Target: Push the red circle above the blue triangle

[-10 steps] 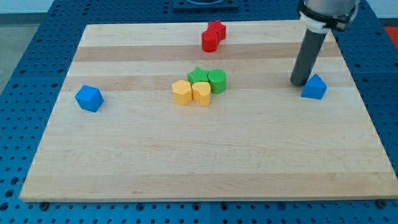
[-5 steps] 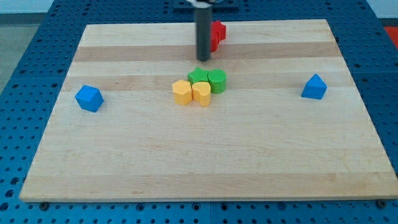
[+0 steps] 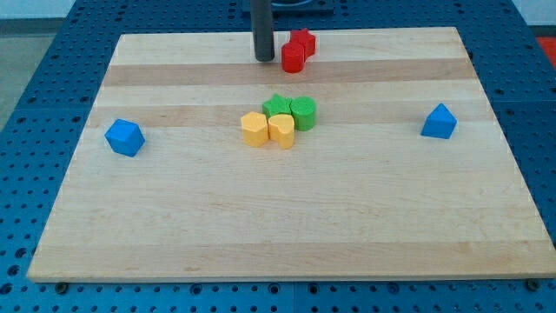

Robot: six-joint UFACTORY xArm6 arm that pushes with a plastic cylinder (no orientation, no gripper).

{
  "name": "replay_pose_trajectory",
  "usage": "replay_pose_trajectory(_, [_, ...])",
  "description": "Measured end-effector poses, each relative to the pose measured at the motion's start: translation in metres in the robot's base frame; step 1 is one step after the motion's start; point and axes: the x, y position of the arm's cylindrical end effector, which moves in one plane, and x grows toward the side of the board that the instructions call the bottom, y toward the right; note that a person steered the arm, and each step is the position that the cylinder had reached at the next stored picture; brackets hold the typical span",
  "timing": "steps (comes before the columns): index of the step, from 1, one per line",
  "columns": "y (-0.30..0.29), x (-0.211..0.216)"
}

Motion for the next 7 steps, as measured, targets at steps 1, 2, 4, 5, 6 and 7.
replay_pose_trajectory(1, [0.025,0.0])
replay_pose_trajectory(2, [0.045,0.002])
replay_pose_trajectory(4, [0.064,0.035])
replay_pose_trajectory(5, [0.064,0.057])
replay_pose_trajectory(6, [0.068,0.078])
replay_pose_trajectory(7, [0.075,0.087])
